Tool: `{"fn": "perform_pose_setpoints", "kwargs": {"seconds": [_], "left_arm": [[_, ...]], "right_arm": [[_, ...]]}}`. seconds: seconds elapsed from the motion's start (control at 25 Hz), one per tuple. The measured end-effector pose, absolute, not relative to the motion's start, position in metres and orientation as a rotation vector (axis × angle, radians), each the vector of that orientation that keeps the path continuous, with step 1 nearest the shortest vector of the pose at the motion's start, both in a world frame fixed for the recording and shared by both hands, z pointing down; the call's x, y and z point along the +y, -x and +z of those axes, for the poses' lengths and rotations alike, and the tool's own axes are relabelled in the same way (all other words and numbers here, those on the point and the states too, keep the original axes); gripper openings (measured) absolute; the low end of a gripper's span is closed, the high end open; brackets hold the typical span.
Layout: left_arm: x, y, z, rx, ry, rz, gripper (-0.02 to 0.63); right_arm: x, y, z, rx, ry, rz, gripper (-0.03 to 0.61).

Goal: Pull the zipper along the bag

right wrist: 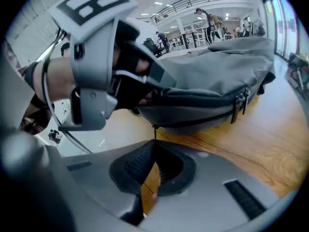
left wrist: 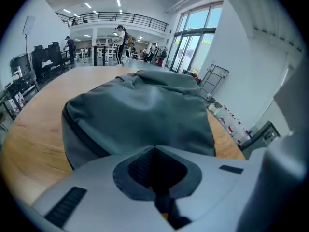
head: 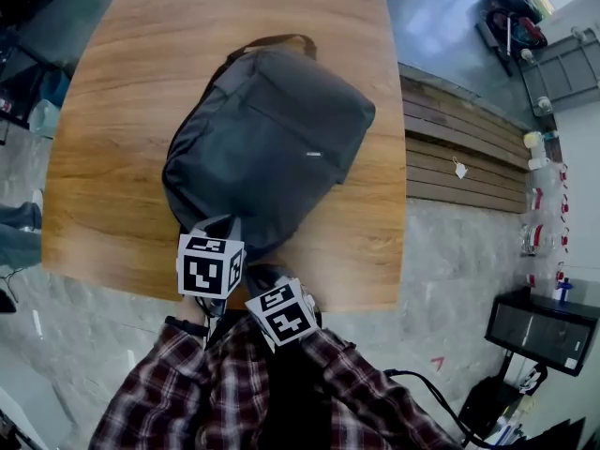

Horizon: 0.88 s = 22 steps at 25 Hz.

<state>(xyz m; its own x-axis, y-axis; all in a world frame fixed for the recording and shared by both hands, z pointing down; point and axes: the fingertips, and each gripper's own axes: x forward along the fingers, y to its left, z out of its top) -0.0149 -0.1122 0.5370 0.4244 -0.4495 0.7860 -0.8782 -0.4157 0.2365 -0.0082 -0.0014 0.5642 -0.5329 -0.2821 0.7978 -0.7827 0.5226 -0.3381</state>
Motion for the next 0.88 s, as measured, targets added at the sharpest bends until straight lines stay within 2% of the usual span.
{"fn": "perform_pose_setpoints", "kwargs": {"seconds": [0.24, 0.48, 0.64, 0.88], "left_arm": [[-0.109, 0.018, 0.551, -1.153, -2.17, 0.874, 0.008], [-0.108, 0.018, 0.552, -1.136, -2.193, 0.845, 0.008], [-0.109, 0.017, 0.553, -1.12, -2.195, 0.837, 0.008], [-0.107, 0.016, 0.554, -1.106, -2.187, 0.823, 0.008]], "right_arm": [[-0.008, -0.002, 0.565, -2.034, -0.849, 0.732, 0.008], [-0.026, -0.046, 0.565, -1.983, -0.89, 0.614, 0.009], [-0.048, -0.085, 0.565, -1.96, -0.916, 0.583, 0.014], [-0.07, -0.104, 0.558, -1.962, -0.911, 0.524, 0.016]]}}
